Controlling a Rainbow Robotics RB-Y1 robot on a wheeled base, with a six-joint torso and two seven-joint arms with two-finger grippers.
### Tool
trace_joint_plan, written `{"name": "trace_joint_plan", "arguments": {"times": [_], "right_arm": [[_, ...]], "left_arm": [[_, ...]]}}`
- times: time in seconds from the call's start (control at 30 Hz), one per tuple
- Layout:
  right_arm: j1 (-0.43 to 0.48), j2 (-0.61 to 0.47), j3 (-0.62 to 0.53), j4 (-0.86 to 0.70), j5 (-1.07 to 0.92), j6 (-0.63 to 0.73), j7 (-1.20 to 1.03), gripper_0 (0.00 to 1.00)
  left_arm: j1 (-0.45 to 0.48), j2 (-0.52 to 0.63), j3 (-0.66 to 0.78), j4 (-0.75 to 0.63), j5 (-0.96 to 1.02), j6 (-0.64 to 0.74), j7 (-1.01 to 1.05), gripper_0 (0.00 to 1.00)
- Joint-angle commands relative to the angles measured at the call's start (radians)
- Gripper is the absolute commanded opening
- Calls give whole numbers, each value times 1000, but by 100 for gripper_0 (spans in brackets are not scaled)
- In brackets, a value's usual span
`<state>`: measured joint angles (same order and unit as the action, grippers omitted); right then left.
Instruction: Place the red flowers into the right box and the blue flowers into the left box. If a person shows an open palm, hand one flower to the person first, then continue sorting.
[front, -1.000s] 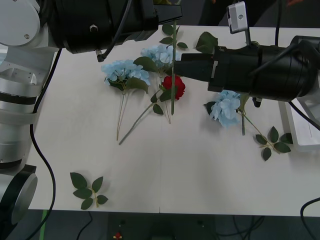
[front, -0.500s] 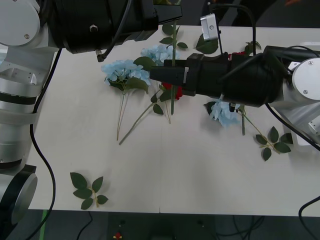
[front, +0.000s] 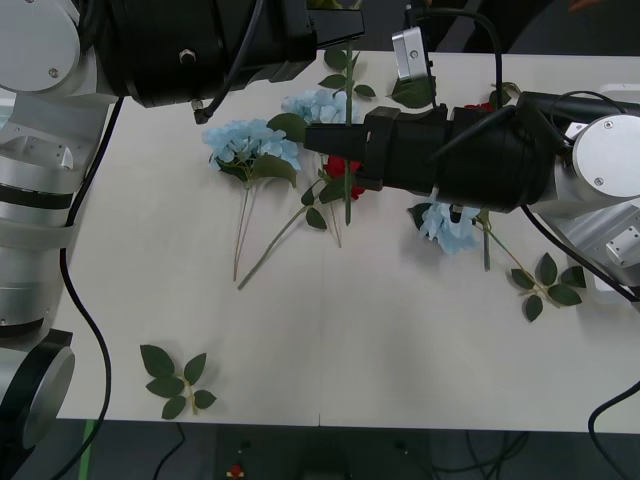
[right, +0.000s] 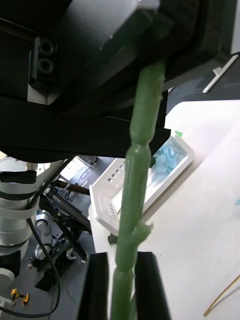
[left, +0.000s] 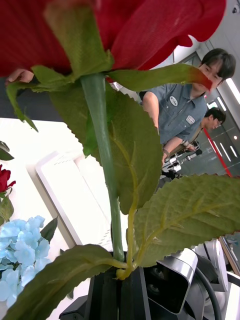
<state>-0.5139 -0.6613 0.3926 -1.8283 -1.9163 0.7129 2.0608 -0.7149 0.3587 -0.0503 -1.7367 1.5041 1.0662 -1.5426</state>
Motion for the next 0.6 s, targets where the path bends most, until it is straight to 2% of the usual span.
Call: {"name": "trace_joint_plan", "arguments": {"times": [0.03,0.3,0.33,0.4,0.6], "right_arm": [[-38,22,-5,-11,-12,-3,-24,0],[-38,19,-5,-11,-29,-3,-13,0],[-38,20,-5,-11,-29,-3,-13,0],[-38,19,-5,-11,-36,-4,-10,0],[-41,19,-6,-11,-43,-6,-5,0]], "left_arm": [[8,28,10,-12,13,-12,-85,0],[8,28,10,-12,13,-12,-85,0],[8,28,10,-12,13,-12,-85,3],[8,28,10,-12,13,-12,-85,100],[8,28,10,-12,13,-12,-85,100]]}}
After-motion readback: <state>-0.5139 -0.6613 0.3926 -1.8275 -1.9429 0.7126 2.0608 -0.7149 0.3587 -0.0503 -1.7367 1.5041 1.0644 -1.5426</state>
